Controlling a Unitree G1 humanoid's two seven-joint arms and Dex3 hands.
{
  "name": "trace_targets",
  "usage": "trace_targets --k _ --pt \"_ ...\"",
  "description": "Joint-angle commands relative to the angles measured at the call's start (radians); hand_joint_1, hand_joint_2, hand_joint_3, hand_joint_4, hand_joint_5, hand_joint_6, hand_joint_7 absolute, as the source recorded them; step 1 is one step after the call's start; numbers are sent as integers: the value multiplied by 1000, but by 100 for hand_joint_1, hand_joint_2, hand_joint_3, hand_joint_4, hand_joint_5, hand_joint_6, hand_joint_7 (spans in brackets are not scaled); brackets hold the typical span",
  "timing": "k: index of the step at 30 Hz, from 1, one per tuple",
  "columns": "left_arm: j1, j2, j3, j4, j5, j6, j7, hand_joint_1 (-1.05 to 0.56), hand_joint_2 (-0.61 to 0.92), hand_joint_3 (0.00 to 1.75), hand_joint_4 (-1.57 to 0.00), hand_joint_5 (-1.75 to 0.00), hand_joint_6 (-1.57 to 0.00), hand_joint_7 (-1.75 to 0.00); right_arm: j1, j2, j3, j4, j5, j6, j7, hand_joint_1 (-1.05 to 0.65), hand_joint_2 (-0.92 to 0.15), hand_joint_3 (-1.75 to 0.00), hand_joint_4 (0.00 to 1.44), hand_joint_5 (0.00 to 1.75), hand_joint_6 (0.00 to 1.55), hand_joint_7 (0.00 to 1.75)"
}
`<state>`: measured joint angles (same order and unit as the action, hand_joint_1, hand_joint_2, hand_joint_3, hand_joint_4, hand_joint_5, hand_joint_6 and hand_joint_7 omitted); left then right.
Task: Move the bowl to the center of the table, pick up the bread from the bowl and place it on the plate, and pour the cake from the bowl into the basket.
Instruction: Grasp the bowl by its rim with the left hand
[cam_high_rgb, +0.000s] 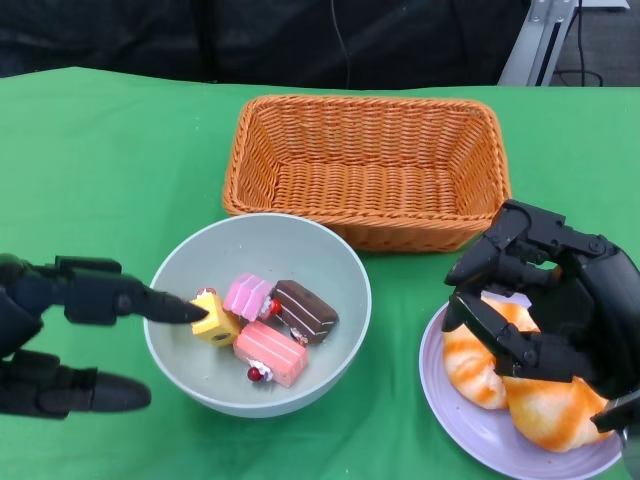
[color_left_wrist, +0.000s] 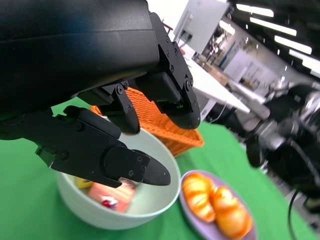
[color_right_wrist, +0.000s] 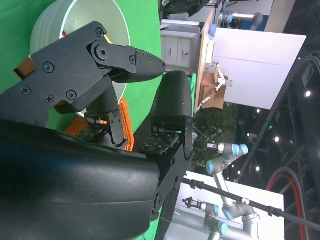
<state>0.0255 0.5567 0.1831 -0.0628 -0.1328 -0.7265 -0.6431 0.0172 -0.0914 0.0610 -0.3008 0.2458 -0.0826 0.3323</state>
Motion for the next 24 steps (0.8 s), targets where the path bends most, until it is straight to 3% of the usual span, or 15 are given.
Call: trace_targets --k 1,6,9,13,24 --pt "0 35 -16 21 41 -93 -14 -51 90 1 -75 -9 -75 -1 2 7 -9 -17 15 25 -18 -26 -53 -84 65 153 61 131" --pt "-18 50 -23 62 200 -284 26 -56 89 0 -85 -9 -85 -4 6 14 -14 -17 6 27 -35 -27 -60 -73 63 152 59 129" --pt "-32 13 -15 110 315 -398 87 -58 87 0 -94 -8 -93 -5 7 15 -15 -16 5 27 -42 -29 -67 -62 61 152 57 130" --pt "-46 -32 0 163 465 -495 180 -56 87 0 -104 -9 -100 -5 8 17 -14 -15 2 24 -48 -29 -68 -58 62 150 58 130" --pt "-48 -72 -28 160 784 -396 383 -52 90 2 -101 -2 -95 0 24 20 -1 -22 -4 13 -47 -26 -70 -58 63 146 58 128"
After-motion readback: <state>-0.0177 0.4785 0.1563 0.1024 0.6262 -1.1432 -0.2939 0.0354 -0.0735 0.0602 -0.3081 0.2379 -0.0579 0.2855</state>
